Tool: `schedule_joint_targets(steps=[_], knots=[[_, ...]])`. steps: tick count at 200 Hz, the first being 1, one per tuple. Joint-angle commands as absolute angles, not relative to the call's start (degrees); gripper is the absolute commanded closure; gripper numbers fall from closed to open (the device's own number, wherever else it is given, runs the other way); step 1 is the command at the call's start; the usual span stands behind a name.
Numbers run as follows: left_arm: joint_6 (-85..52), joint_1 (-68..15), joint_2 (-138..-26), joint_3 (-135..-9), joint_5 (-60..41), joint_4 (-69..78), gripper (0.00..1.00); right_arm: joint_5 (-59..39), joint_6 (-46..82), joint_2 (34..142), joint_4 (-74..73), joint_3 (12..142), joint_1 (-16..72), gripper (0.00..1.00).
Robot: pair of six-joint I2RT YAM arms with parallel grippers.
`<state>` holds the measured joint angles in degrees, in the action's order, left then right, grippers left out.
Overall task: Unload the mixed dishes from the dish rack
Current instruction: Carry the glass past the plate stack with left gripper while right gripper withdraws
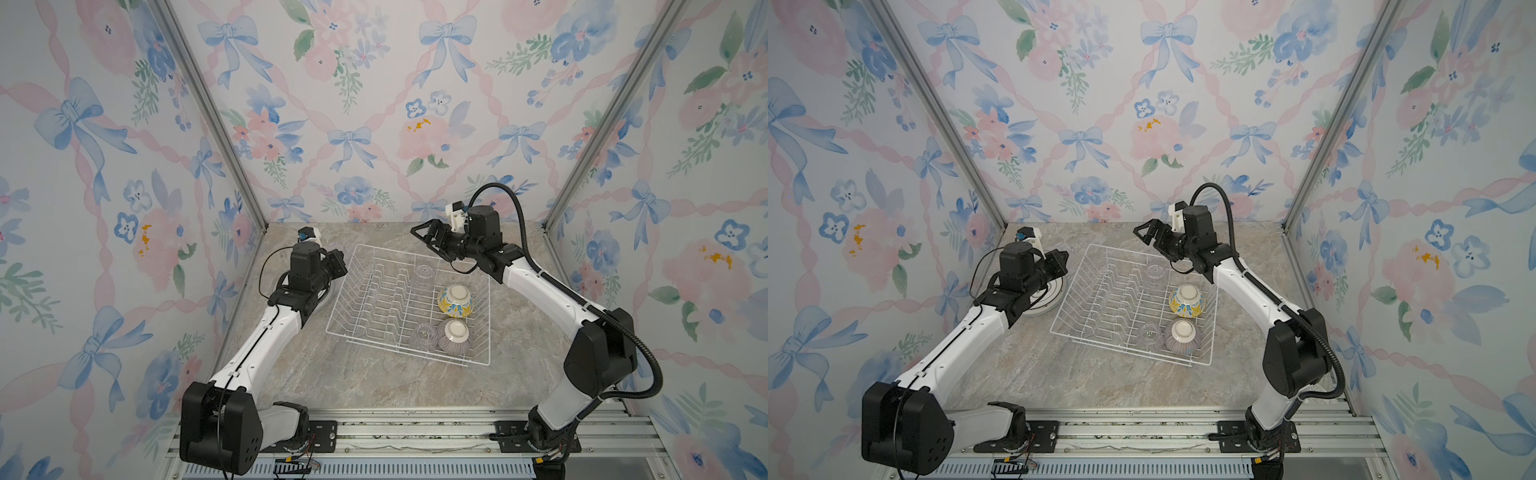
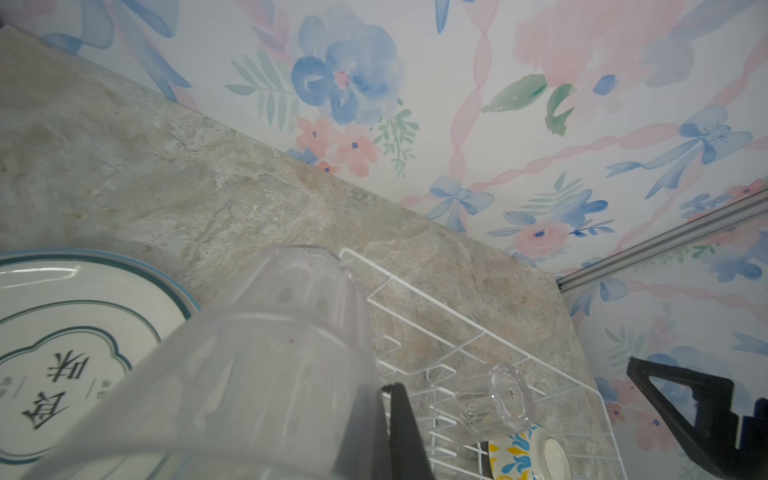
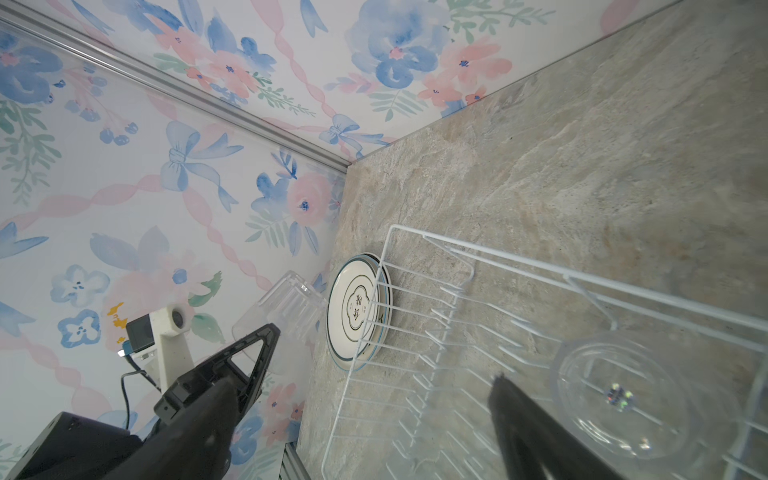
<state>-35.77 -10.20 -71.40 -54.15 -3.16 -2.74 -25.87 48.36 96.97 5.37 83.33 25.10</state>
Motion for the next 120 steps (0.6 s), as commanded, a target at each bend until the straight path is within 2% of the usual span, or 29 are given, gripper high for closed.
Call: schedule_joint_targets(steps=[1, 65, 91, 120], knots=[[-32.39, -7.15, -71.41, -56.63, 0.39, -8.89, 1.00, -24.42, 46.07, 95.10, 5.00, 81.24, 23.89, 0.03], [-28.77, 4.58, -80.30, -61.79, 5.60, -12.92, 1.00, -22.06, 42.35, 90.51, 7.41, 77.64, 21.34, 0.04], [-28.09, 8.94, -86.98, -67.91, 6.89, -15.73, 1.00, -21.09, 40.92, 89.83, 8.40, 75.75, 20.84, 0.03], [-26.03, 9.64, -94.48, -76.66, 10.38, -18.92, 1.00, -20.44, 39.04, 89.32, 9.40, 74.39, 20.48, 0.03]])
